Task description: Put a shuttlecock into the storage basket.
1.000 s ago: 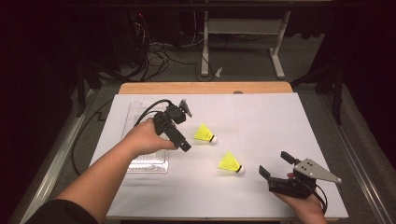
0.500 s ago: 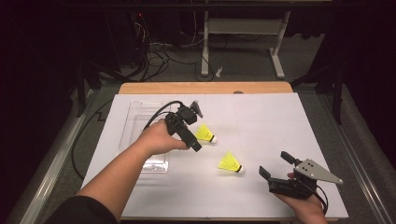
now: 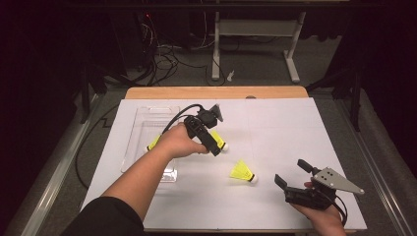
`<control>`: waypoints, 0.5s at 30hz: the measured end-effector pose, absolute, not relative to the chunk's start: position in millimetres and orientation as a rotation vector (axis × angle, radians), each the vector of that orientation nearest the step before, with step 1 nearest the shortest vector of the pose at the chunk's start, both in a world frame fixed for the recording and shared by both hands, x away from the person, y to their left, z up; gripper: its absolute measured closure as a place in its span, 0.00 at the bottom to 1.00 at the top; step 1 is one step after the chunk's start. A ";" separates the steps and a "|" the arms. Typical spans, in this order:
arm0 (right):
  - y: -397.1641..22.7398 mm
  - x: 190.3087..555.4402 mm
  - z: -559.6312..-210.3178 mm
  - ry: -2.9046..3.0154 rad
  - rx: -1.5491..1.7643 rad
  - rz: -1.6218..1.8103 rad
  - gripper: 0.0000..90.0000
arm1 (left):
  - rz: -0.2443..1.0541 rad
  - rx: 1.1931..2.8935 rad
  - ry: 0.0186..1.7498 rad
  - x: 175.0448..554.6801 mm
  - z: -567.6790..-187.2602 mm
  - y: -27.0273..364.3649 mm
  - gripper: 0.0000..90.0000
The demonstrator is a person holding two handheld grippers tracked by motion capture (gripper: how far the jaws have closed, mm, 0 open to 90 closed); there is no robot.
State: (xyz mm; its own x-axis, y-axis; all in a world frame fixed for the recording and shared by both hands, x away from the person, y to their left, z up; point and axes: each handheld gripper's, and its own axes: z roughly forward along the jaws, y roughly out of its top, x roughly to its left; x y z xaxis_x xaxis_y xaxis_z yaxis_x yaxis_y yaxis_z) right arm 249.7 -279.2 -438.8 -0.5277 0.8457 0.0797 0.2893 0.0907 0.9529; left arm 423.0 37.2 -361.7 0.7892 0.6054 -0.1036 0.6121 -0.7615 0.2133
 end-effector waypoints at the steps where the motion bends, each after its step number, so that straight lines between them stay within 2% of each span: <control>1: -279.0 249.6 -438.8 1.874 1.111 1.449 0.06 | -0.043 2.746 0.959 424.7 -363.9 36.2 0.02; 15: -278.7 249.9 -438.9 1.873 1.111 1.454 0.06 | -0.075 2.711 1.010 443.3 -386.8 32.8 0.06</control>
State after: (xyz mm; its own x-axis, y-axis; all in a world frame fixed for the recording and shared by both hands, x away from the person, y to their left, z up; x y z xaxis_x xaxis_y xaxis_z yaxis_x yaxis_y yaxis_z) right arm 249.9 -278.7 -438.9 -0.5306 0.8436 0.0821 0.2889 0.0889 0.9532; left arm 443.3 32.8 -386.8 0.7587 0.6376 -0.1333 0.6503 -0.7297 0.2113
